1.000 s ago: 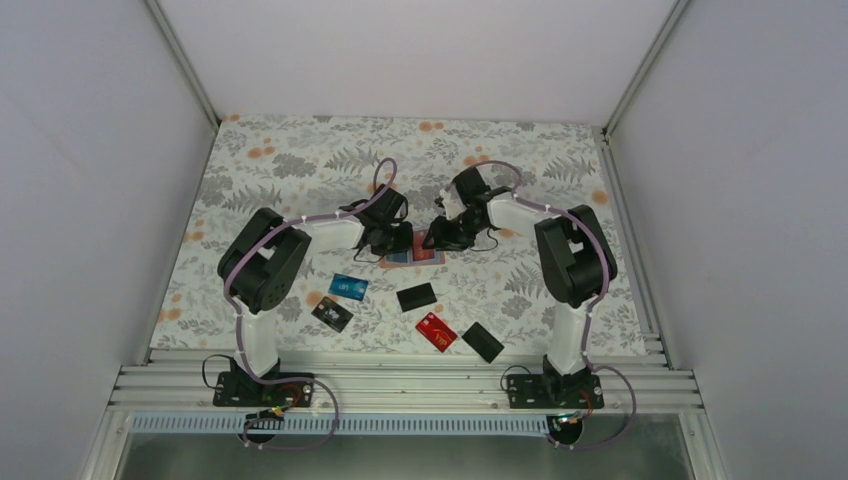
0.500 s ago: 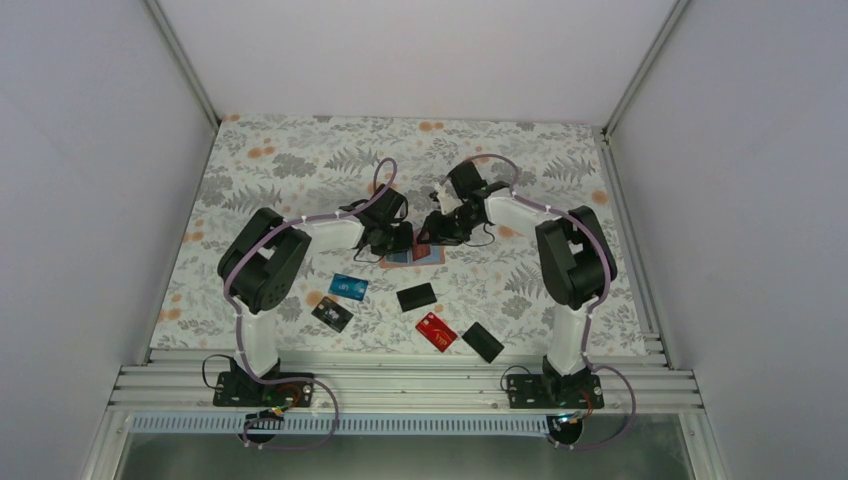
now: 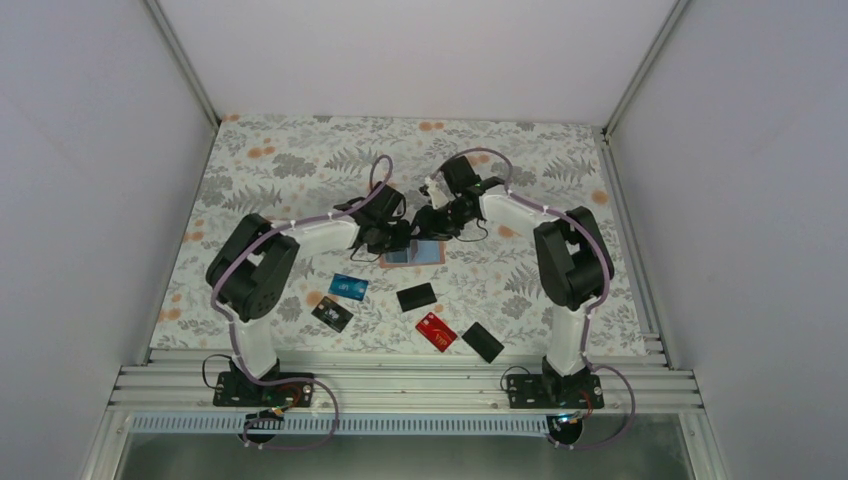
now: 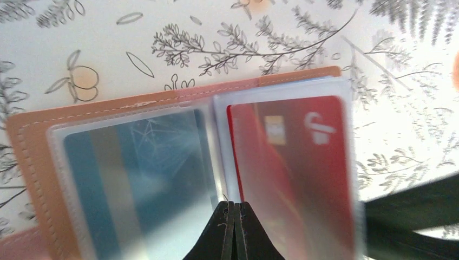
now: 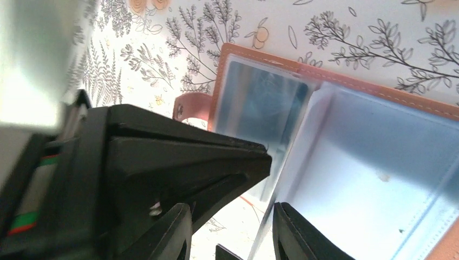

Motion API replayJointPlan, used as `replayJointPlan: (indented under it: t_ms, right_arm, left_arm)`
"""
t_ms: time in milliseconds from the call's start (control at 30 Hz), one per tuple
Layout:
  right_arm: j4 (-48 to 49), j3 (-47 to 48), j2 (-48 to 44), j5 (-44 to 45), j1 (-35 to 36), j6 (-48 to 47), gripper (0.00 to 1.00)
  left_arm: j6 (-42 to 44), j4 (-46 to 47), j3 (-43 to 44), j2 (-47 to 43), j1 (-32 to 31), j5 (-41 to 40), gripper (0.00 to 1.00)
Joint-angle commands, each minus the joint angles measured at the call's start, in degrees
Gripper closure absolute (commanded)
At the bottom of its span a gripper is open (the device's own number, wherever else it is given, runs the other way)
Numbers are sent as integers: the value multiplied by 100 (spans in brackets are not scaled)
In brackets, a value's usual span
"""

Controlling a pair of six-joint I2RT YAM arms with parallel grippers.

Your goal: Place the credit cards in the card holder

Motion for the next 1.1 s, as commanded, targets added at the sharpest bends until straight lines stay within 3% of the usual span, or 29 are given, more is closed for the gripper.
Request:
replayJointPlan:
  t_ms: [0, 333, 667, 900, 1067]
  right_arm:
    - [-18, 263, 169, -111, 145, 55, 60]
    - [-53, 635, 564, -146, 427, 163, 60]
    - [-52, 1065, 855, -532, 592, 187, 60]
    - [-130, 691, 216, -67, 590, 156, 60]
    - [-33, -209, -588, 495, 590, 305, 59]
  left_arm:
    - [-38, -205, -88, -463, 79, -186, 98]
    - [-121, -335, -662, -1253, 410, -463, 98]
    - [-43, -606, -1750, -2794, 585, -964, 95]
    - [-12, -792, -2349, -3719, 484, -635, 93]
    - [-293, -1000, -2559, -4258, -43, -602, 91]
